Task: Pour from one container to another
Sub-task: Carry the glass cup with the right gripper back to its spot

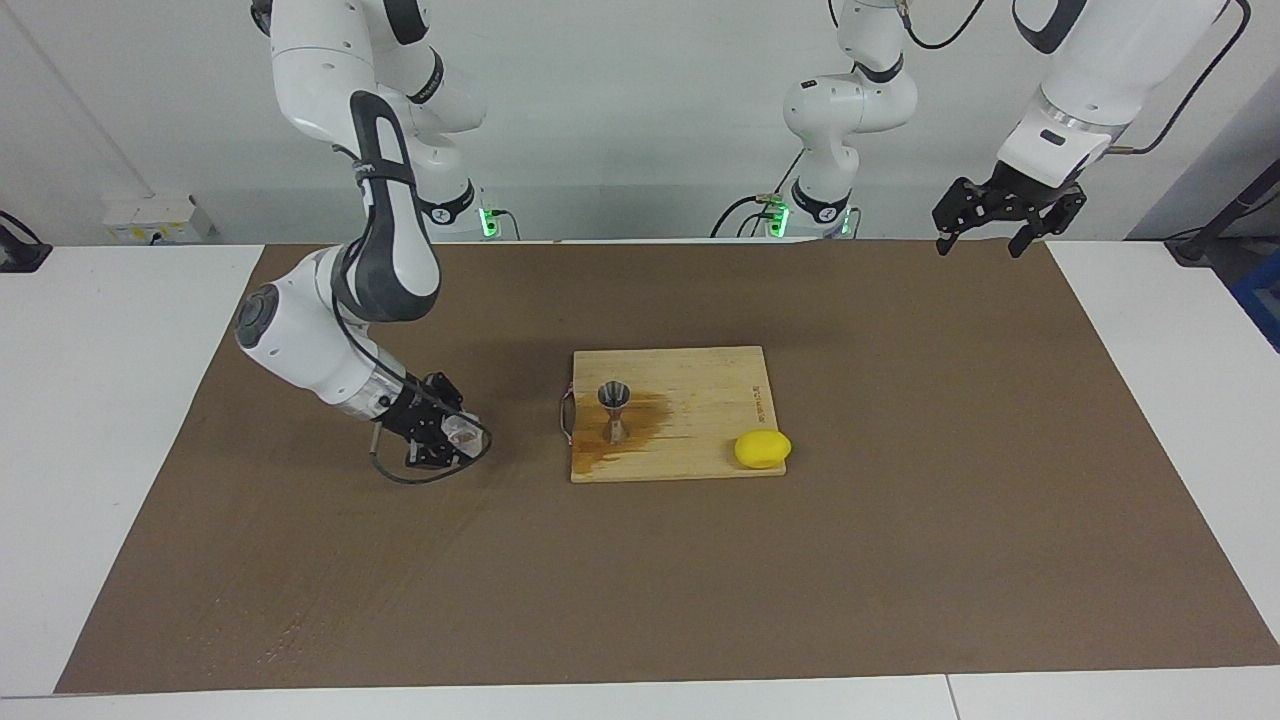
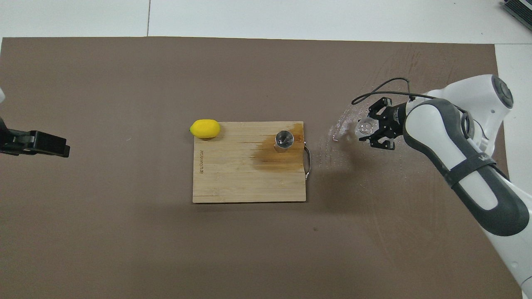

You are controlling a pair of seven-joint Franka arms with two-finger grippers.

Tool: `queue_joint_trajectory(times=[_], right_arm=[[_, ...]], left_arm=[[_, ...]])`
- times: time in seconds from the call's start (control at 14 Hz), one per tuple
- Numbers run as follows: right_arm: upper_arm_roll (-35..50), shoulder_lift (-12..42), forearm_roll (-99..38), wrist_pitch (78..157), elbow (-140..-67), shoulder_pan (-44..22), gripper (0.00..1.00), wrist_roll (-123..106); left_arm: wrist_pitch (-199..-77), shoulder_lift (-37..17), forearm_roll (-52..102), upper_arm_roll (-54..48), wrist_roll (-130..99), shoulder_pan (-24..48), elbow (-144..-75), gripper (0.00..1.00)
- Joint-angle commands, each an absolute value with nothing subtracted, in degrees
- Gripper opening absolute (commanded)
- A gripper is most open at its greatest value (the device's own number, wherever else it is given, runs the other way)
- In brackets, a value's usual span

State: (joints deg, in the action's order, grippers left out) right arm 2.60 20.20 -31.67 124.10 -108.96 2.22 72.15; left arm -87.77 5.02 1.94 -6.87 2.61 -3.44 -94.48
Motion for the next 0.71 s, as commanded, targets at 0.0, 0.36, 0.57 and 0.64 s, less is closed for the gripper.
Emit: queue_joint_trajectory(times=[0.0, 0.36, 0.57, 0.64], right_arm=[[3.6, 18.3, -34.2, 125.5, -114.6, 7.4, 0.00, 62.2], [3.5, 18.3, -35.1, 123.8, -116.5, 10.6, 0.17, 59.6], [3.3, 17.9, -35.1, 124.0, -117.4, 11.3, 0.99, 59.3], [3.3, 17.8, -35.1, 123.8, -117.4, 11.3, 1.00, 59.2]], left_arm=[[-87.3, 5.7, 2.7, -7.5, 2.2, -4.3, -95.0, 1.00], [-87.3, 5.7, 2.7, -7.5, 2.3, -4.3, -95.0, 1.00], [-87.3, 5.7, 2.7, -7.5, 2.3, -4.3, -95.0, 1.00], [-87.3, 5.7, 2.7, -7.4, 2.3, -4.3, -94.9, 1.00]])
